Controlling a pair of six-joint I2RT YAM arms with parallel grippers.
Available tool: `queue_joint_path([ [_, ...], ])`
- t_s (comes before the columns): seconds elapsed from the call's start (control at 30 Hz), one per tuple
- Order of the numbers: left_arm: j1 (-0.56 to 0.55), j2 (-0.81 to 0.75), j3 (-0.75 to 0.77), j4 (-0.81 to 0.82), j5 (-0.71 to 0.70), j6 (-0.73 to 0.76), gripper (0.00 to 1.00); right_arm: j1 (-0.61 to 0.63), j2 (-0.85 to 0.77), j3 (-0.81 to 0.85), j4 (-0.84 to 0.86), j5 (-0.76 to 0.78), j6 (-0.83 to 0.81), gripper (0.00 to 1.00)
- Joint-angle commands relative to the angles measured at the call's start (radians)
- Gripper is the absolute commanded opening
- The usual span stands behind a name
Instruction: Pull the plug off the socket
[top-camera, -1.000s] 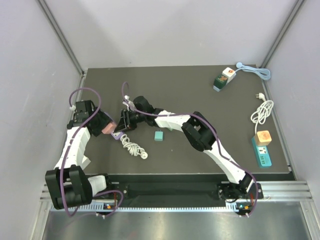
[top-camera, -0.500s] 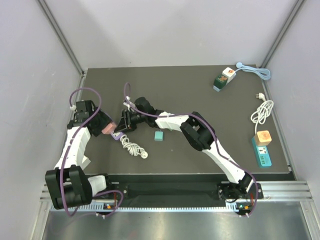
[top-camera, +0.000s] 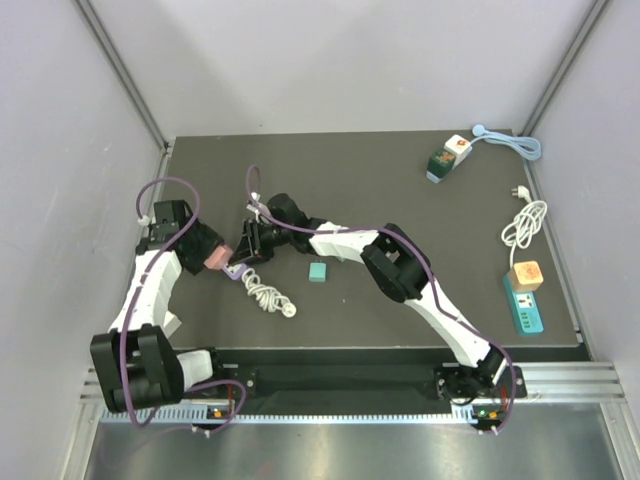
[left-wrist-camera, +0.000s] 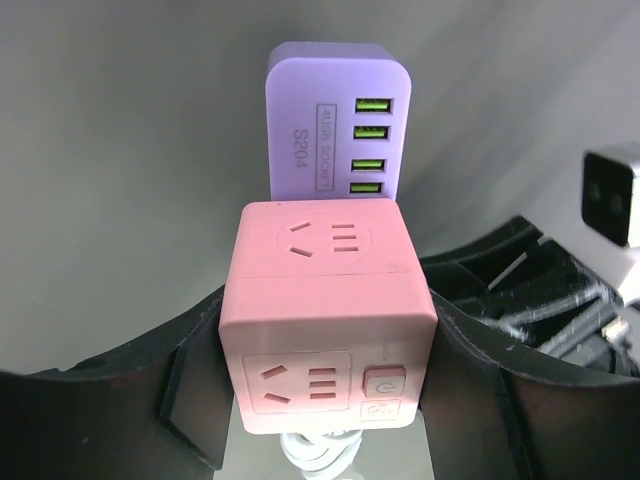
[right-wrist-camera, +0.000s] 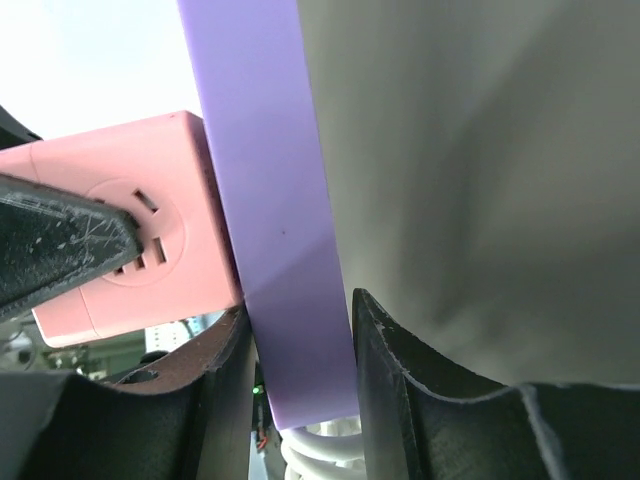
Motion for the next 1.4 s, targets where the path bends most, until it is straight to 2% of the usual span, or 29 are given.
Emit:
queue_joint_path([
  [0.0, -0.038, -0.009, 0.158, 0.01, 0.229, -0.219, 0.0, -0.009, 0.089, -0.044, -0.32, 0.417, 0.003, 0.0],
  [0.23, -0.04, 0.083, 0.339, -0.098, 0.153, -0.222, 0.0, -0.005, 0.102, -0.018, -0.358, 0.444, -0.02, 0.0],
  [0.4, -0.038, 0.104, 0.367, -0.095, 0.156, -0.216, 0.0, 0.0, 0.101, -0.012, -0.379, 0.471, -0.037, 0.0],
  [0.5, -0.04, 0.078, 0.325, -0.003, 0.238, -0.186, 0.0, 0.001, 0.096, -0.018, -0.373, 0.467, -0.043, 0.0],
  [0.53, -0.038, 0.064, 0.268, 0.047, 0.295, -0.169, 0.0, 0.001, 0.096, -0.024, -0.355, 0.459, -0.043, 0.0],
  [0.57, -0.04, 0.02, 0.228, 0.181, 0.385, -0.176, 0.0, 0.001, 0.096, -0.035, -0.346, 0.451, -0.045, 0.0],
  [0.67, -0.041, -0.075, 0.102, 0.334, 0.452, -0.204, 0.0, 0.0, 0.09, -0.056, -0.321, 0.436, -0.043, 0.0],
  [0.7, -0.049, -0.097, 0.098, 0.33, 0.434, -0.178, 0.0, -0.002, 0.086, -0.061, -0.32, 0.433, -0.043, 0.0],
  [0.73, -0.066, -0.114, 0.121, 0.312, 0.408, -0.085, 0.0, -0.002, 0.084, -0.067, -0.314, 0.431, -0.042, 0.0],
  [0.83, -0.173, -0.175, 0.179, 0.206, 0.264, 0.056, 0.0, -0.009, 0.072, -0.107, -0.271, 0.416, -0.032, 0.0],
  [0.9, -0.179, -0.205, 0.16, 0.219, 0.26, 0.066, 0.0, -0.009, 0.07, -0.112, -0.261, 0.407, -0.031, 0.0],
  [1.0, -0.178, -0.235, 0.074, 0.299, 0.307, -0.017, 0.0, -0.014, 0.066, -0.133, -0.223, 0.382, -0.022, 0.0],
  [1.03, -0.178, -0.239, 0.011, 0.375, 0.326, -0.093, 0.0, -0.017, 0.066, -0.145, -0.209, 0.376, -0.016, 0.0],
  [1.1, -0.178, -0.235, -0.035, 0.408, 0.335, -0.162, 0.0, -0.02, 0.058, -0.159, -0.182, 0.362, -0.008, 0.0],
  [1.23, -0.167, -0.159, 0.04, 0.119, 0.149, -0.253, 0.0, -0.035, 0.012, -0.28, -0.091, 0.351, 0.044, 0.0],
  [1.3, -0.156, -0.134, 0.09, 0.056, 0.09, -0.297, 0.0, -0.032, -0.026, -0.297, -0.134, 0.408, 0.026, 0.0],
  [1.37, -0.155, -0.117, 0.107, 0.058, 0.045, -0.308, 0.0, -0.009, -0.054, -0.274, -0.212, 0.468, -0.031, 0.0],
])
